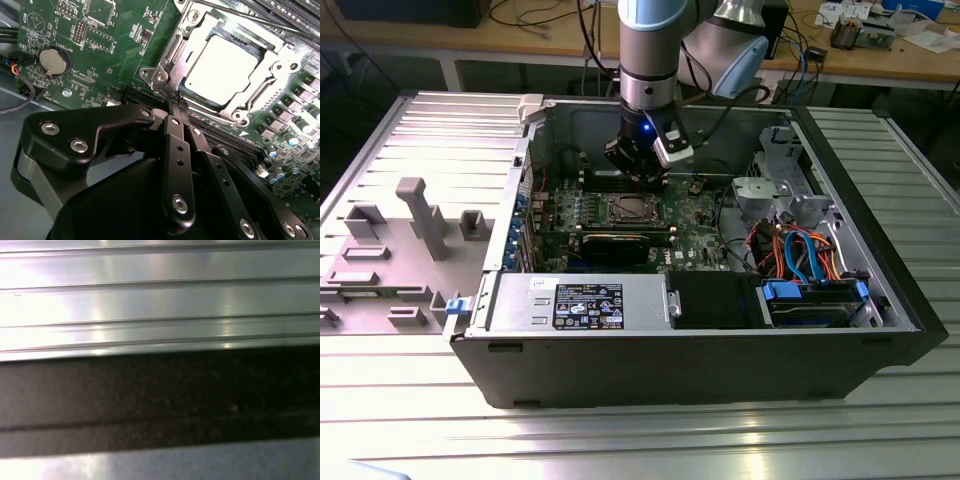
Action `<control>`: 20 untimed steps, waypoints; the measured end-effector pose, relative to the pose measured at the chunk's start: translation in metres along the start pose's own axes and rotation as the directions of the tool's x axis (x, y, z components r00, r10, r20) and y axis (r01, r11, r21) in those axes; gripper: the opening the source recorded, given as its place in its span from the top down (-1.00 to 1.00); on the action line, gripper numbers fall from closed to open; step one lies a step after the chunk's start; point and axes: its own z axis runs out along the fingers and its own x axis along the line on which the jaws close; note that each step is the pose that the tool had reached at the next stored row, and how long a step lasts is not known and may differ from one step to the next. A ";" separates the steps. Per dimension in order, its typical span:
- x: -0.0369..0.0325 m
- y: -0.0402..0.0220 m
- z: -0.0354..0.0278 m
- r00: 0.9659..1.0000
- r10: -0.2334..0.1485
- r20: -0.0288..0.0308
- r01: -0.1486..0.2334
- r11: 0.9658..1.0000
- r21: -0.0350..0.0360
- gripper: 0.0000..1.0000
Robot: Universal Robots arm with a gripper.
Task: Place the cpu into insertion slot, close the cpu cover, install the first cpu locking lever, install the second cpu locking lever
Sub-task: 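Install the second cpu locking lever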
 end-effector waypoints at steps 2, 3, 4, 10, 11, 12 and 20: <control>0.0000 -0.0009 0.0000 1.000 0.000 0.000 0.000 1.000 0.000 0.79; -0.0001 -0.0012 -0.0001 1.000 0.000 0.000 0.000 1.000 0.000 0.79; -0.0001 -0.0015 0.0000 1.000 0.000 0.000 0.000 1.000 0.000 0.79; -0.0002 -0.0021 -0.0032 1.000 0.000 0.000 0.000 1.000 0.002 0.79; -0.0004 -0.0019 -0.0073 1.000 0.000 0.000 0.000 1.000 0.002 0.79; -0.0006 -0.0017 -0.0106 1.000 0.000 0.000 0.000 1.000 0.002 0.79; -0.0010 -0.0058 -0.0135 1.000 0.000 0.000 0.000 1.000 0.003 0.79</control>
